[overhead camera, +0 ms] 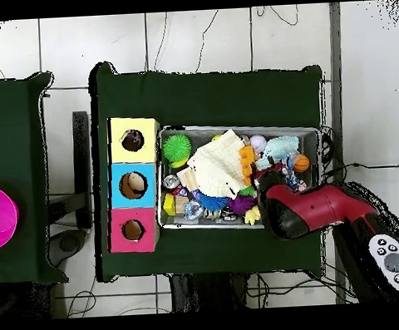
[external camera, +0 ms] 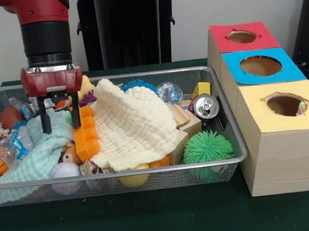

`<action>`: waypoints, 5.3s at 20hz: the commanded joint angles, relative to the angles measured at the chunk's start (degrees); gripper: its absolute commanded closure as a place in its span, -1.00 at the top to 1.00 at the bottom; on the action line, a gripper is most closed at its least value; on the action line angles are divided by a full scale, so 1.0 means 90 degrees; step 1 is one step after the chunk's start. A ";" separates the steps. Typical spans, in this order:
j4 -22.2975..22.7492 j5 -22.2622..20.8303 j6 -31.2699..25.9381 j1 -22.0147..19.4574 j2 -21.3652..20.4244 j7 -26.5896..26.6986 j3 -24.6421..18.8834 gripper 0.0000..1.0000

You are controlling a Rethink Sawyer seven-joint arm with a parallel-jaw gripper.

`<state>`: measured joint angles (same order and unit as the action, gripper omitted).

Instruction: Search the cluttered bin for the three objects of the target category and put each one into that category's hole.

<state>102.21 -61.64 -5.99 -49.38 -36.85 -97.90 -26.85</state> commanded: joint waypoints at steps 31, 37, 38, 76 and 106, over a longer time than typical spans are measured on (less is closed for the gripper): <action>-0.0011 -0.0851 0.0045 -0.0703 0.0812 0.0316 -0.0069 1.00; 0.0604 -0.0532 0.0269 -0.0990 0.0921 0.0022 -0.0646 1.00; 0.0666 -0.0476 0.0340 -0.0966 0.0933 -0.0086 -0.0659 1.00; 0.2074 0.2454 -0.0685 -0.0610 0.0276 -0.1055 -0.1567 1.00; 0.1515 0.2063 -0.2121 -0.0989 -0.1174 0.0988 -0.0556 1.00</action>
<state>121.94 -35.82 -20.29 -56.12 -50.11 -97.90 -33.37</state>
